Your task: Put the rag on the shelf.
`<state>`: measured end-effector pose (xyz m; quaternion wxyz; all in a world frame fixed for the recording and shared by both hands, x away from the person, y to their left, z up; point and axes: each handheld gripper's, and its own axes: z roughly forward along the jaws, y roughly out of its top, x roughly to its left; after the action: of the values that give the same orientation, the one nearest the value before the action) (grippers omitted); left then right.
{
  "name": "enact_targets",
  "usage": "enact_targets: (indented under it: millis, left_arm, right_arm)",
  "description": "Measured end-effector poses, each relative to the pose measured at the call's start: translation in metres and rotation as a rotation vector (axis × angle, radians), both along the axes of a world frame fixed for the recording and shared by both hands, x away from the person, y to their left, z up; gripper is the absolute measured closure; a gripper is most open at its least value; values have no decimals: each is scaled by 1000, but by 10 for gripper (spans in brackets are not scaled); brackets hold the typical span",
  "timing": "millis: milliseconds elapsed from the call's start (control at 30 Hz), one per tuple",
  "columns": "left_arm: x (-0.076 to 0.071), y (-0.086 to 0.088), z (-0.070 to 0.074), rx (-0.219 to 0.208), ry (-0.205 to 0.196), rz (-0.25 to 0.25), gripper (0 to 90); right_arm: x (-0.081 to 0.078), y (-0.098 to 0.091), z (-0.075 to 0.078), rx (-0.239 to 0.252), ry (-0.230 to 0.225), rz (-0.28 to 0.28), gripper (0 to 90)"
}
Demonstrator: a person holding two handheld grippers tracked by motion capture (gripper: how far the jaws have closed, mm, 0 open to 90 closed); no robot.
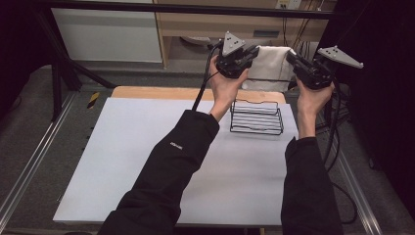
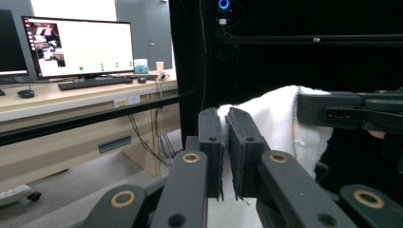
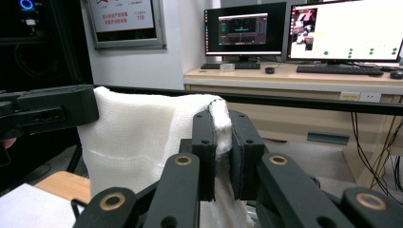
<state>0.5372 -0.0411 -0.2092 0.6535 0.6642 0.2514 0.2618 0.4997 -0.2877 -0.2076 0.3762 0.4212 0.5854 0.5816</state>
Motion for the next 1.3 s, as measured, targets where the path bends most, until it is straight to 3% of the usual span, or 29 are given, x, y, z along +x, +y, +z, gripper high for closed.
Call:
enact_targets:
  millis: [467,933,1067,1300]
  left_arm:
    - [-8,13,-19,18,25,-18,842]
    - [-15,10,-16,32,16,-50,842]
    - [-19,11,-18,63,13,-53,841]
    - [-24,14,-23,79,32,-75,840]
  right_arm:
    - [-8,5,-14,-27,30,20,822]
    - [-18,1,-11,-49,24,12,821]
    - [-22,0,-14,-50,30,24,817]
    - [-32,0,-18,-74,40,44,813]
